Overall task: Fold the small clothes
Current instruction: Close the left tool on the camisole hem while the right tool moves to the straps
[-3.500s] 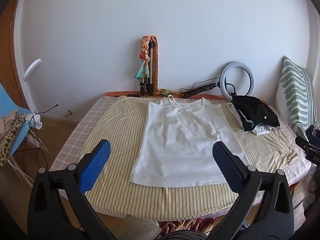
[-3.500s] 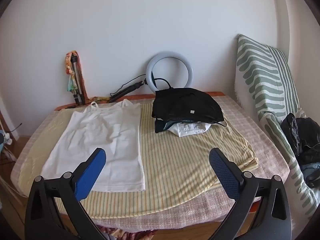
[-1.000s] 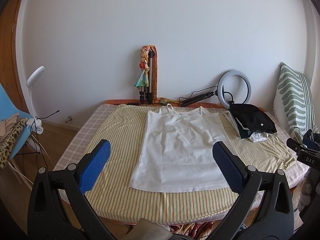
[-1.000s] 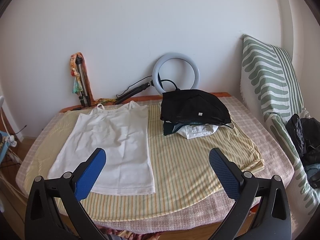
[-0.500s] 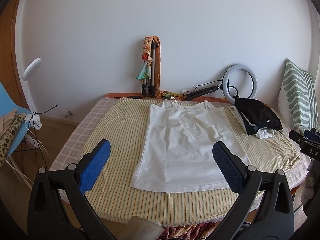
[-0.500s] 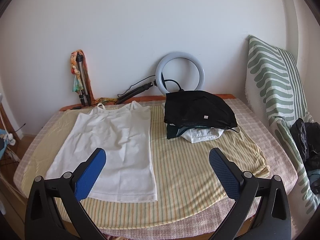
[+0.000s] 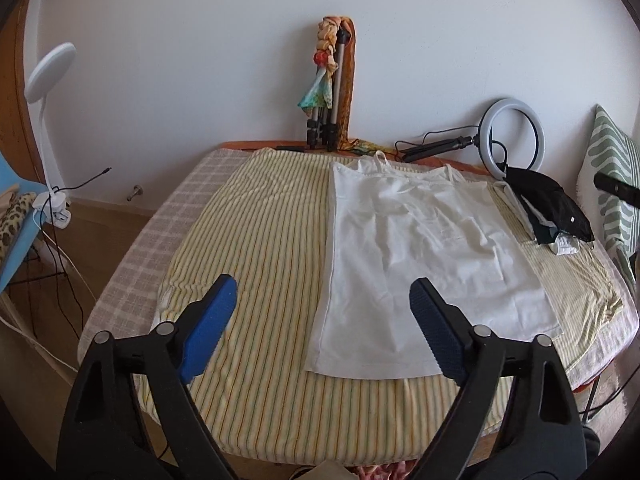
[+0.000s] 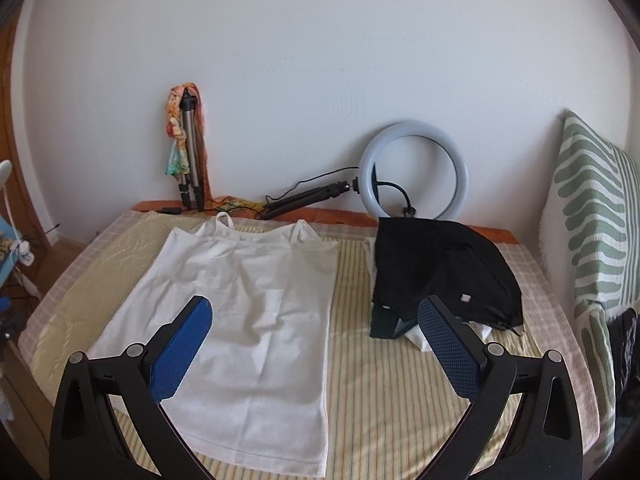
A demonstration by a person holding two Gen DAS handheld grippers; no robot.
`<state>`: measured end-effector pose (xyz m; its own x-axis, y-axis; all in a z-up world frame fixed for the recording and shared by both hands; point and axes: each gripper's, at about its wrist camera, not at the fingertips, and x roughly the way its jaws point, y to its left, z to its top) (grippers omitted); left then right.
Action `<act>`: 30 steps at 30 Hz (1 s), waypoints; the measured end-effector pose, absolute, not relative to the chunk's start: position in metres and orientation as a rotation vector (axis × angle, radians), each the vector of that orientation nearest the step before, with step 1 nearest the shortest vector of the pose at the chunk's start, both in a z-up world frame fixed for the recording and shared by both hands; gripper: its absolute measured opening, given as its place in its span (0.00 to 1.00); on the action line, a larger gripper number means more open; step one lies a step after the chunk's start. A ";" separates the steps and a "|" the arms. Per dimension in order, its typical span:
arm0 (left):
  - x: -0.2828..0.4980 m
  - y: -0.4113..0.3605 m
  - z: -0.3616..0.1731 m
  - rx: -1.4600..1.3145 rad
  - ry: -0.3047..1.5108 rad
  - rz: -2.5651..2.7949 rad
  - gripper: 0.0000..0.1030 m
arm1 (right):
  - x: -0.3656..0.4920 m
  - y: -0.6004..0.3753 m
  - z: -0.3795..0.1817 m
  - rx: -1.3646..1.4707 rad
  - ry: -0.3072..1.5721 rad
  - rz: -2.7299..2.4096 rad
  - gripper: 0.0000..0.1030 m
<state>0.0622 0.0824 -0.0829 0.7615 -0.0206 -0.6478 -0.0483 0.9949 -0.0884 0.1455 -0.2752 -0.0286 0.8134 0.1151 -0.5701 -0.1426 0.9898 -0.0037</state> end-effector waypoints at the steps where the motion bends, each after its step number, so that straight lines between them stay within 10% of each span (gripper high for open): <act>1: 0.065 0.086 -0.091 -0.112 0.728 -0.004 0.77 | 0.155 -0.271 -0.029 -0.039 0.622 0.161 0.99; 12: 0.091 0.101 -0.168 -0.268 0.924 -0.136 0.54 | 0.241 -0.173 -0.053 0.041 0.814 0.418 0.64; 30: 0.102 0.110 -0.203 -0.274 0.936 -0.177 0.15 | 0.393 -0.019 -0.132 0.090 1.049 0.494 0.53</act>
